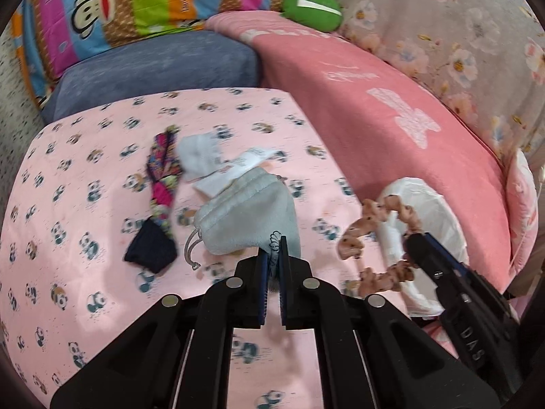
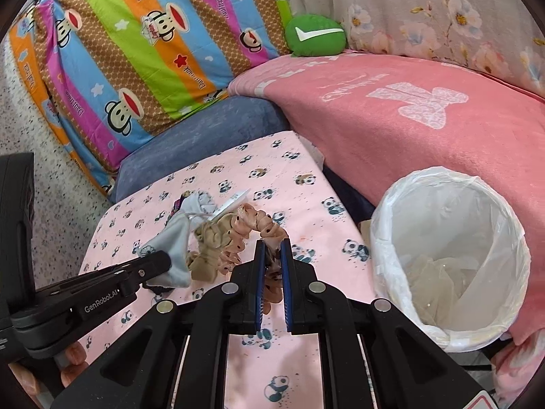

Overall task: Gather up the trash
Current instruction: 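Carry the tan scrunchie and grey pouch over the white bin and open both tools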

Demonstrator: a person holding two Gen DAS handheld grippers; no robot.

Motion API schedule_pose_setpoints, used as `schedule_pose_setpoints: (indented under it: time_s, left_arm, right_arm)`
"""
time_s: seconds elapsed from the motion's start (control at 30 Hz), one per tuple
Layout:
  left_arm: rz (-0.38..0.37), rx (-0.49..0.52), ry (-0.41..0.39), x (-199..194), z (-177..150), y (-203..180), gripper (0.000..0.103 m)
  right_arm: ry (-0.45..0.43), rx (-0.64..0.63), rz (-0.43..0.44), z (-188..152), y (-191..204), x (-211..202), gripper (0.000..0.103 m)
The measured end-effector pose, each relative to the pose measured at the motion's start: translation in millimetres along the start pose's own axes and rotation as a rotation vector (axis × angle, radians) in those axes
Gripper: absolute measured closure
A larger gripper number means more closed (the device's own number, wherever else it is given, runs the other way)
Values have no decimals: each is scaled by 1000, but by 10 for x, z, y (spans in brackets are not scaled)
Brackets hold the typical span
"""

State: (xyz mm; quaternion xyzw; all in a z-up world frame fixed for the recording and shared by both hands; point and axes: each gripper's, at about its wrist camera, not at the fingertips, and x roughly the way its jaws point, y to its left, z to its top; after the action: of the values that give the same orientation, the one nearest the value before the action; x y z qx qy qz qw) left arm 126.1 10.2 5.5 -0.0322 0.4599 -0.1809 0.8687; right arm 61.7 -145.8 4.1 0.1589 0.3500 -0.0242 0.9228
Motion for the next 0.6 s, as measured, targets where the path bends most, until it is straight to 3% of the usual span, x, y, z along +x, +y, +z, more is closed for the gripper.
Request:
schedule_pose_setpoints:
  time_s: [0.6]
  left_arm:
    - [-157, 223, 39, 248, 82, -1403, 98]
  right_arm:
    - [-82, 182, -143, 70, -1105, -401, 94]
